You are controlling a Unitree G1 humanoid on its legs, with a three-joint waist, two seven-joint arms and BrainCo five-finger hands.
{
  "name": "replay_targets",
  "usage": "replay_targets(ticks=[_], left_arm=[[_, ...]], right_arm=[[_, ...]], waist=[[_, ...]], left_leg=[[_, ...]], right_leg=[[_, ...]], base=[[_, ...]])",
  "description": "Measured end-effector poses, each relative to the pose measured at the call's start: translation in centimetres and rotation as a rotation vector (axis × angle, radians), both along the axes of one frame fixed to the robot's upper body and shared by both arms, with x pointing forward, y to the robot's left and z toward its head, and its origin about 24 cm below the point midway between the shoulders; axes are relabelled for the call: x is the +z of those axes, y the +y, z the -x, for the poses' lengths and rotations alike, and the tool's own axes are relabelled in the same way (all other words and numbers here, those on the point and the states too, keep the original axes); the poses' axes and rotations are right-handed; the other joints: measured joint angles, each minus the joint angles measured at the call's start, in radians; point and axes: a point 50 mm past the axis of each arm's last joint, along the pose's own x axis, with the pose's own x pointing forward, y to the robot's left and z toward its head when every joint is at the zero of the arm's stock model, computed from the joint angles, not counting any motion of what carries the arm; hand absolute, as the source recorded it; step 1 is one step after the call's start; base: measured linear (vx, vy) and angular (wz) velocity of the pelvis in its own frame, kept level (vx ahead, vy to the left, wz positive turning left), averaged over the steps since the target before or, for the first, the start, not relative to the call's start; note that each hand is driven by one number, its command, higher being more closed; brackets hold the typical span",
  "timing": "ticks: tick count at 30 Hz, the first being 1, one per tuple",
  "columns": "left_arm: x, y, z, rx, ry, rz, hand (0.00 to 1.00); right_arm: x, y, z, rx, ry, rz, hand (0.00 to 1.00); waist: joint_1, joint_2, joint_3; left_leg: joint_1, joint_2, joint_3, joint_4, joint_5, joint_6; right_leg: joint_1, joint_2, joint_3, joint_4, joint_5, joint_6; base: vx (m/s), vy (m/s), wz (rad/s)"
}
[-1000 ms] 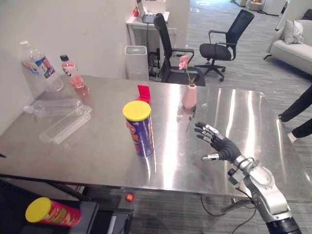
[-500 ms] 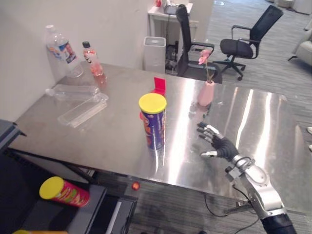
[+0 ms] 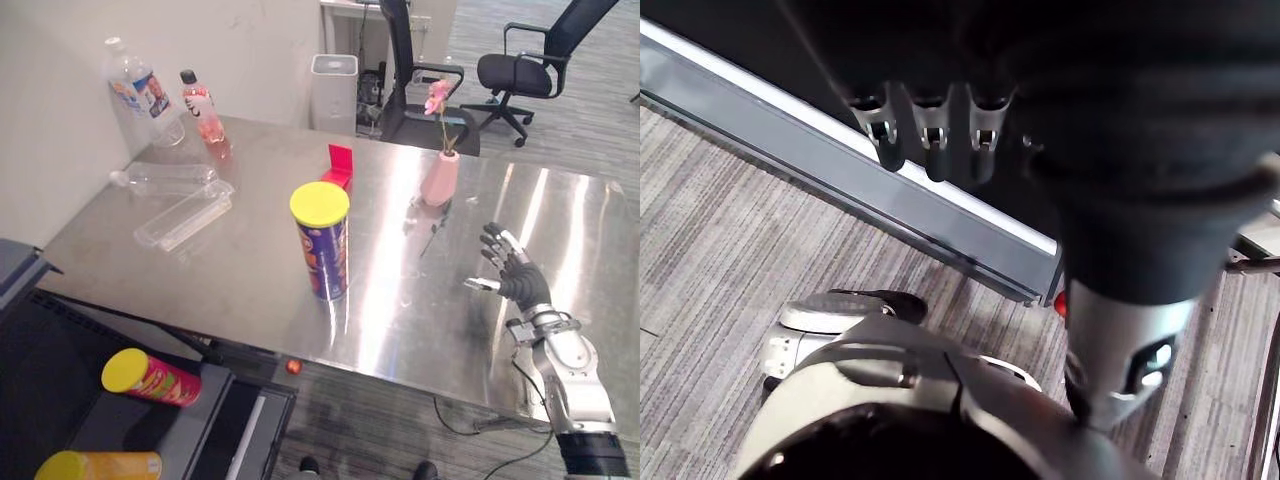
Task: Put the gum and the chips on the shelf.
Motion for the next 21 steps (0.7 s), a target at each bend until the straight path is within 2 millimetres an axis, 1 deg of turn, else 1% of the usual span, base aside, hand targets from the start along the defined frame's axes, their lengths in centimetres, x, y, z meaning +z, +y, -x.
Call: replay_targets(ticks=[5, 6, 10, 14, 21], left_arm=[[0.1, 0.0, 0.0, 0.0, -0.004, -0.002, 0.0], [0.1, 0.0, 0.0, -0.001, -0.005, -0.002, 0.0], [0.1, 0.1, 0.0, -0.003, -0.009, -0.004, 0.0], [0.2, 0.3, 0.1, -0.003, -0.01, -0.01, 0.0], [0.2, 0.4, 0.1, -0.006, -0.01, -0.008, 0.0]], right_arm=[[0.6, 0.3, -0.4, 0.023, -0.02, 0.014, 0.0], [0.8, 0.4, -0.6, 0.026, -0.026, 0.042, 0.0], [1.4, 0.9, -1.0, 0.062, -0.042, 0.062, 0.0], [2.1, 2.2, -1.7, 0.122, -0.062, 0.105, 0.0], [2.9, 3.9, -2.4, 0.196, -0.078, 0.128, 0.0]], waist=[[0.0, -0.002, -0.001], [0.0, -0.003, -0.001], [0.001, -0.009, -0.002], [0.002, -0.018, -0.005], [0.003, -0.021, -0.007]], left_leg=[[0.0, 0.002, -0.001, -0.004, 0.009, -0.008], [0.001, 0.002, -0.002, -0.01, 0.014, -0.011], [0.003, 0.003, -0.005, -0.033, 0.034, -0.011], [0.002, 0.001, -0.008, -0.037, 0.041, -0.009], [0.0, -0.003, -0.029, -0.059, 0.062, -0.005]], right_leg=[[0.001, 0.001, -0.005, 0.001, 0.0, 0.0], [0.001, 0.001, -0.007, 0.001, 0.001, 0.0], [0.0, 0.002, -0.018, 0.001, 0.002, 0.0], [0.002, 0.001, -0.026, 0.0, 0.006, 0.0], [0.004, -0.001, -0.046, 0.0, 0.008, 0.0]], base=[[-0.02, -0.004, 0.03], [-0.03, -0.009, 0.04], [-0.03, -0.009, 0.09], [-0.02, 0.0, 0.04], [-0.01, 0.002, 0.09]])
